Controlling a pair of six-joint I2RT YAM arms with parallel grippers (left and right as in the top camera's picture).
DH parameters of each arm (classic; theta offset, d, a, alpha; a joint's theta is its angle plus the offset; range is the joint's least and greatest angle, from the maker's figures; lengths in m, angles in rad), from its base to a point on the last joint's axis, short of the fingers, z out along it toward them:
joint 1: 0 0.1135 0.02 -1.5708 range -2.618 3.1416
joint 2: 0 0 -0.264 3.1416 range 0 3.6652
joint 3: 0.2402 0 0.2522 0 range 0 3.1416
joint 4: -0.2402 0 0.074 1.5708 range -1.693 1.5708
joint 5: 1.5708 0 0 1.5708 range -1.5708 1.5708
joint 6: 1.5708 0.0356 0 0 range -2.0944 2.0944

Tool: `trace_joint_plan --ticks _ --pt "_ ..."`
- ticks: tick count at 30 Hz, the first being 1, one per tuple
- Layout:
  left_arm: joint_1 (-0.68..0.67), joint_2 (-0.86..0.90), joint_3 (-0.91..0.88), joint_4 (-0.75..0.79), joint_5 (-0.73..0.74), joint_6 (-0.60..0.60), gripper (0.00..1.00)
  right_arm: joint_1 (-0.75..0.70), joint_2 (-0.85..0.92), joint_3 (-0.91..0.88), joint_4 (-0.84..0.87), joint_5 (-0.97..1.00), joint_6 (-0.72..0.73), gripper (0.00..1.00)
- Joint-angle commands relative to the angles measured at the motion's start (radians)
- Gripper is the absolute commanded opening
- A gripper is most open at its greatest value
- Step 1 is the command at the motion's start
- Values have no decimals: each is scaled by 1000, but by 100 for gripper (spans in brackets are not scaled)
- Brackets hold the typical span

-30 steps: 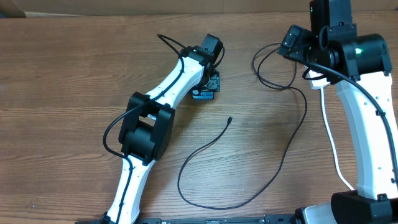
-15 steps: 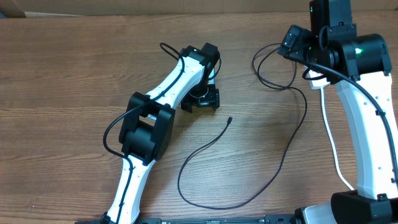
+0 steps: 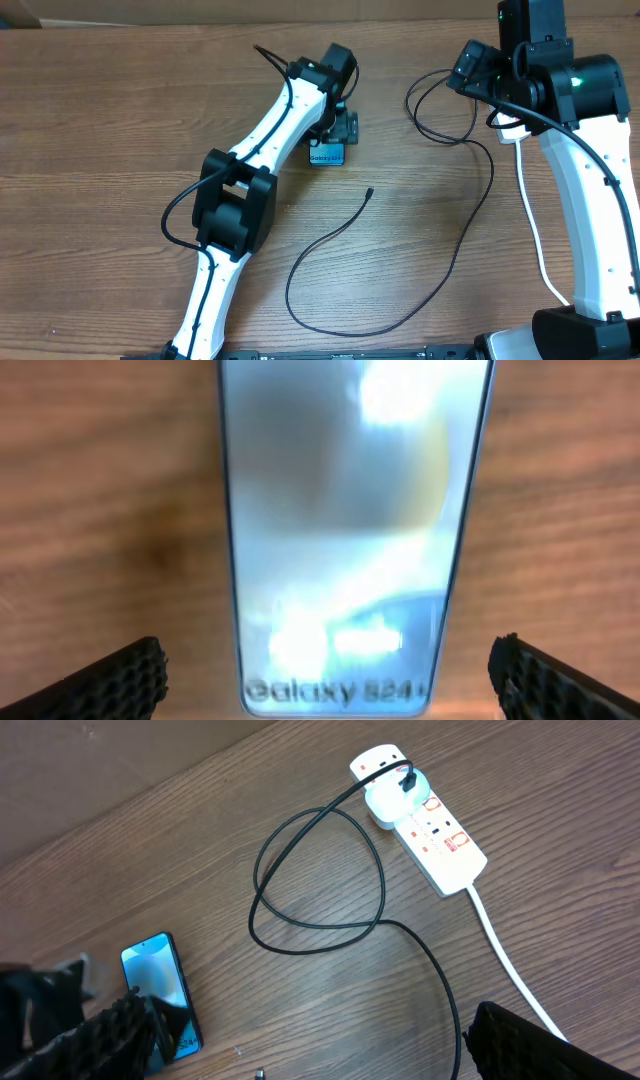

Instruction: Plug charger to phone and switch on socket

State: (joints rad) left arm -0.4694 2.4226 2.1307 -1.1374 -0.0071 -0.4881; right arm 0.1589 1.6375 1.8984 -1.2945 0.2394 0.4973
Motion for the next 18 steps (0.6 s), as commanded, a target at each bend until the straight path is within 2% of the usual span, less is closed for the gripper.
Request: trace_joint_plan --ticks 1,7,15,18 --pt "7 10 2 27 -46 32 100 3 3 25 4 -11 1 100" --pt "-3 11 -61 108 -44 27 100 3 3 25 2 -17 1 100" --pt "-3 11 -100 125 -18 9 99 3 3 25 0 -17 1 100" --pt "-5 11 -101 125 -18 10 94 3 3 25 -2 -17 1 100"
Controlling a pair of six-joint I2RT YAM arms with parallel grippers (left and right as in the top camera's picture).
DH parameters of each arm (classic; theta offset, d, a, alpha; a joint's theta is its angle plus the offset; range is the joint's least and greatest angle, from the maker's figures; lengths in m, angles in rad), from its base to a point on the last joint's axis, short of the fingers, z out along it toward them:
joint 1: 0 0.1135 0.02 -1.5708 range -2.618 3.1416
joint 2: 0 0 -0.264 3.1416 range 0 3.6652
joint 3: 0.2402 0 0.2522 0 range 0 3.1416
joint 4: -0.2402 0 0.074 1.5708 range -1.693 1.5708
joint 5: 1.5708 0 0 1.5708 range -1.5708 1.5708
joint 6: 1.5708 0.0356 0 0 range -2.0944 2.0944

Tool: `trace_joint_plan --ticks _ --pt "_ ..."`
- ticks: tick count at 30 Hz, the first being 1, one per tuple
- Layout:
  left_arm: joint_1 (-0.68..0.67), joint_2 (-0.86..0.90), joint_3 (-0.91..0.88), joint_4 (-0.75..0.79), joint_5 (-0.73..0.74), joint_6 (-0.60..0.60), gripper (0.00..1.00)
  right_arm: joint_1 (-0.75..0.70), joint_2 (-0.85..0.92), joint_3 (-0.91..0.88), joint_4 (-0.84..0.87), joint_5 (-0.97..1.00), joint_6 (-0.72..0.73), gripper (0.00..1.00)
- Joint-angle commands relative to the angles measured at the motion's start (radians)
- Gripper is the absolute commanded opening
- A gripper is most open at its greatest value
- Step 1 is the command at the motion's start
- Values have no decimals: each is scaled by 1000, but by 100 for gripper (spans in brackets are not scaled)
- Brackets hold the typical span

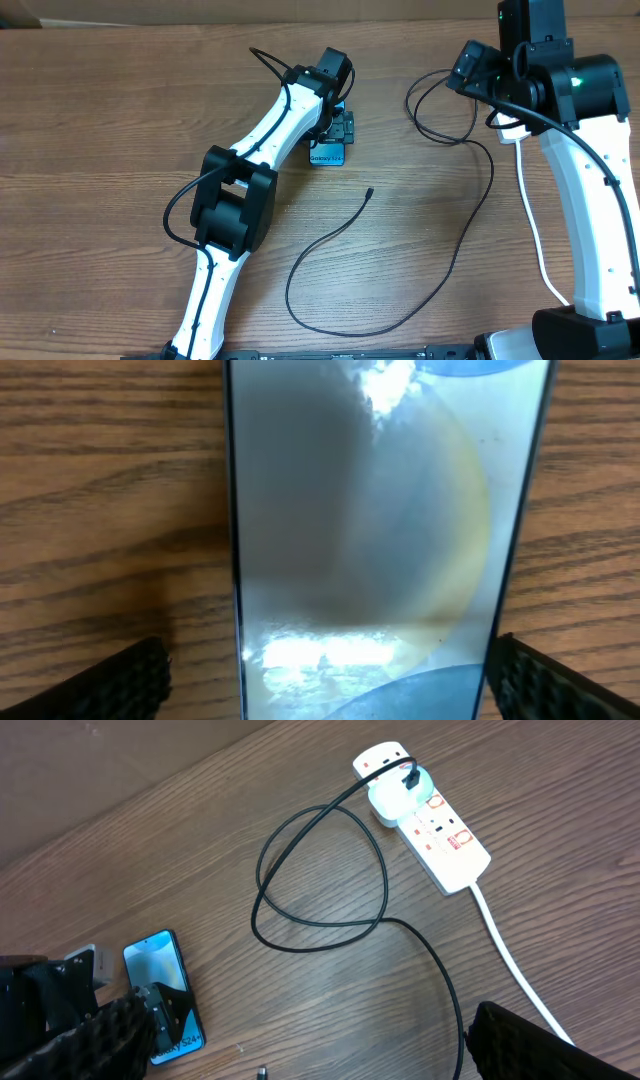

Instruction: Plug charger to phone and switch on socket

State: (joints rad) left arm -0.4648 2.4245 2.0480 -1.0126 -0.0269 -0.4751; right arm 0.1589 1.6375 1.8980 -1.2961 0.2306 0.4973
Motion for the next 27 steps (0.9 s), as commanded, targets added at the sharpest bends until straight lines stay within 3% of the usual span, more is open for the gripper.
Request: trace_joint_plan --ticks 1,14,27 --pt "-12 9 -18 0 2 -3 93 3 3 26 -1 -8 1 100" --pt "-34 9 -18 15 -37 0 96 3 3 26 -16 -8 1 100" --pt "-36 9 -19 -77 23 0 72 3 3 26 -19 -8 1 100"
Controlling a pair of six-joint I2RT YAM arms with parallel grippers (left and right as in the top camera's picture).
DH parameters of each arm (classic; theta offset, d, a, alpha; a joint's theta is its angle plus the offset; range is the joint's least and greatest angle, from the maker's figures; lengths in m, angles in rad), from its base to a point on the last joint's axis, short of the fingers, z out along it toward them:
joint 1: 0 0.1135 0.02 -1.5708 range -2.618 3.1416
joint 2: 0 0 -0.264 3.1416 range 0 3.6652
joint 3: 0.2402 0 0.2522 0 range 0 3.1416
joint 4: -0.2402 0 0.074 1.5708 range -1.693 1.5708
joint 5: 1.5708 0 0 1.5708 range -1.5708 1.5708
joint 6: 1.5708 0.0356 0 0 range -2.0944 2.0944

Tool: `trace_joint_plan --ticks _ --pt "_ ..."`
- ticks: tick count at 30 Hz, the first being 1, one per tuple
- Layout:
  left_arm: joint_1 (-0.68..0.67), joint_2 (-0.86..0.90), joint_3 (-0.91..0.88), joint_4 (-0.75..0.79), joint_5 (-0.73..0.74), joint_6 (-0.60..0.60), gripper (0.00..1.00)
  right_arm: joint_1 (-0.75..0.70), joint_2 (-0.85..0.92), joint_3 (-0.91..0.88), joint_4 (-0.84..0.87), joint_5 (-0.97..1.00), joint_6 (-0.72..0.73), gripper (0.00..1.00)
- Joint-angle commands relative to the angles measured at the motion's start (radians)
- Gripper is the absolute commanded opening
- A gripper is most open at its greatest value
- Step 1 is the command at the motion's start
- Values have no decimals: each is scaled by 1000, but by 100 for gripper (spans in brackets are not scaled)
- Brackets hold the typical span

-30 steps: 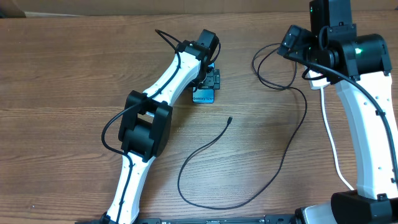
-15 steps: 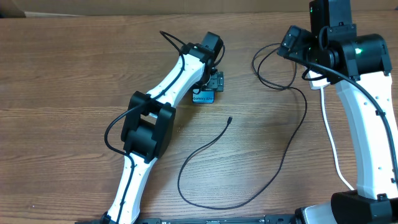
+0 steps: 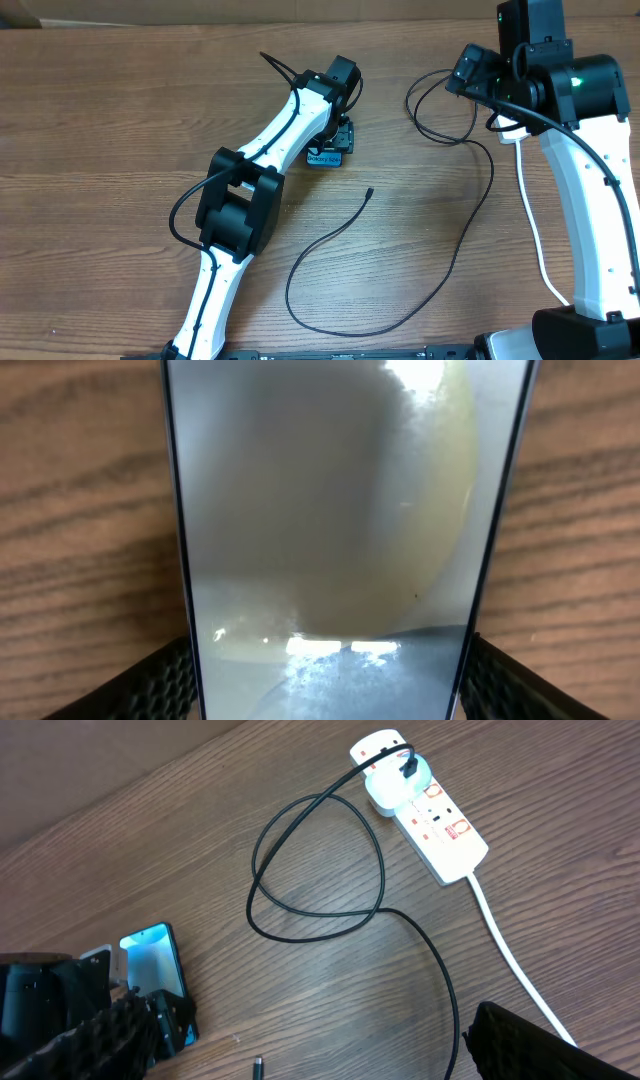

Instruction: Plug charger to phone and switch on socket

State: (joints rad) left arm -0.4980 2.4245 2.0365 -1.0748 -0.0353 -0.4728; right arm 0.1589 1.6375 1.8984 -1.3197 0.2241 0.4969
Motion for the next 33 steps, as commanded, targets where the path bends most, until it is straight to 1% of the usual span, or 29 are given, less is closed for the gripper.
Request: trace_joint_plan --ticks 1,6,8,10,16,18,21,23,24,29,33 --pt "-3 9 -7 -19 42 -3 71 3 3 25 5 -2 1 100" --pt "-3 9 -7 -37 63 -3 70 3 3 25 5 -2 1 100" --pt "-5 9 -7 -54 67 -3 71 3 3 25 5 -2 1 100" --pt "-7 9 -7 -82 86 -3 72 3 3 25 5 -2 1 100" --pt "-16 9 -7 -208 204 -2 72 3 3 25 5 -2 1 100" --pt "-22 9 -7 -242 219 -2 75 3 3 25 5 -2 1 100" --pt "-28 9 -7 -256 187 5 86 3 3 25 6 -1 2 100" --pt "-27 9 -6 -237 146 2 98 3 3 25 9 -1 2 100" --pt "-25 9 -6 -227 135 2 100 3 3 25 10 -1 1 100" --pt "-6 9 -6 -174 95 2 100 3 3 25 8 -2 1 100" --pt "-5 9 -7 -122 12 2 100 3 3 25 12 -2 1 100"
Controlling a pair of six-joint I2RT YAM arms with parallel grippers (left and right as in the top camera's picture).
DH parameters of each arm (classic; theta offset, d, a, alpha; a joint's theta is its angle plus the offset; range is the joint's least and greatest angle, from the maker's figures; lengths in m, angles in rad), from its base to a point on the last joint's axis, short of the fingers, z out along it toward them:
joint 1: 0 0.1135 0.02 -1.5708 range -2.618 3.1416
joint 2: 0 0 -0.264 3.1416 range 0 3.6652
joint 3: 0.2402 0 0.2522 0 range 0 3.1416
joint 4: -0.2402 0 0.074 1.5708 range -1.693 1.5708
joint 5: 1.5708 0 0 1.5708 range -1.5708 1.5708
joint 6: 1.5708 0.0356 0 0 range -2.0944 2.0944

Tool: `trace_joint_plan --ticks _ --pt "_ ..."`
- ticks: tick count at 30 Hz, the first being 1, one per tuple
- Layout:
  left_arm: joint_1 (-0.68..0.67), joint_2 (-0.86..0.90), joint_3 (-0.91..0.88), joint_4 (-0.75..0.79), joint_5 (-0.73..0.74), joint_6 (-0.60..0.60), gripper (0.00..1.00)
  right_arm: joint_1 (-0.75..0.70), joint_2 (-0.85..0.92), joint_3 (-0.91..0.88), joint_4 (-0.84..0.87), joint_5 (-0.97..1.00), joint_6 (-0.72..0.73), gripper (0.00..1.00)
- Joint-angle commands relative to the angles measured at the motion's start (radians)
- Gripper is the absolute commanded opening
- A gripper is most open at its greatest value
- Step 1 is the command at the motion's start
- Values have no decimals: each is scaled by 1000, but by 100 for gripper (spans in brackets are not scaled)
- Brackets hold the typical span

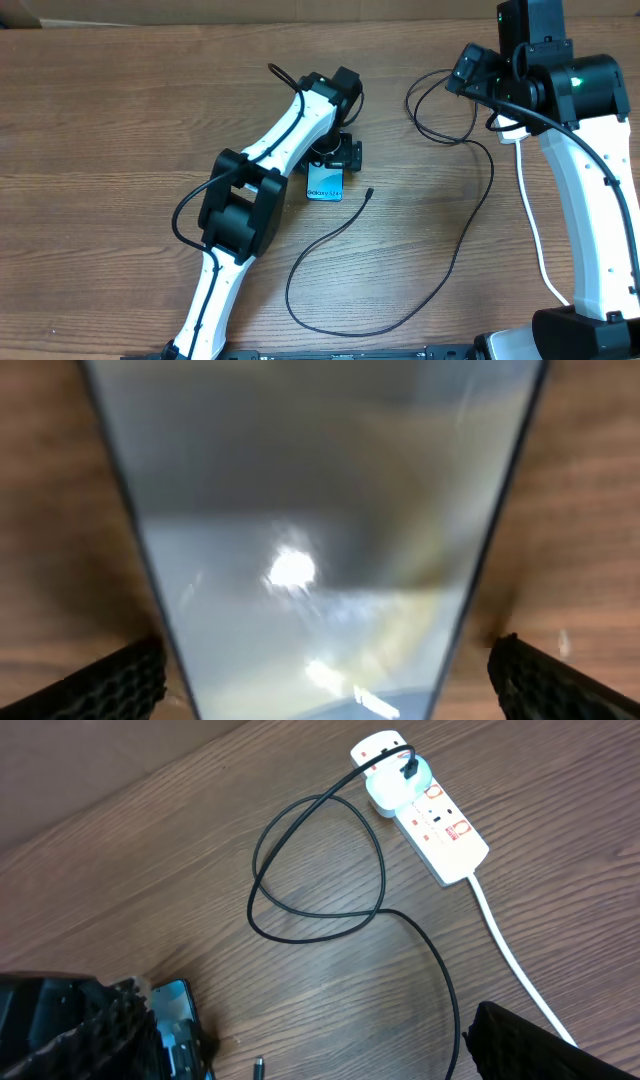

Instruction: Plug charger to phone and switch on socket

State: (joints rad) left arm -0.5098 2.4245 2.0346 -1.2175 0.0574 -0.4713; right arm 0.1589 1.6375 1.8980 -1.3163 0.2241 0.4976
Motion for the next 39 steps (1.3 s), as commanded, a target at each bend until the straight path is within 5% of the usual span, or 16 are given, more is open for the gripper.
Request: trace_joint_plan --ticks 1,7,19,39 --pt "7 9 -5 34 -101 0 100 3 3 26 9 -2 1 100" --pt "6 9 -5 65 -104 12 90 3 3 26 2 -1 0 100" --pt "5 9 -5 3 -56 6 91 3 3 26 2 -2 0 100" --pt "5 9 -5 15 -23 34 75 3 3 26 1 -2 0 100"
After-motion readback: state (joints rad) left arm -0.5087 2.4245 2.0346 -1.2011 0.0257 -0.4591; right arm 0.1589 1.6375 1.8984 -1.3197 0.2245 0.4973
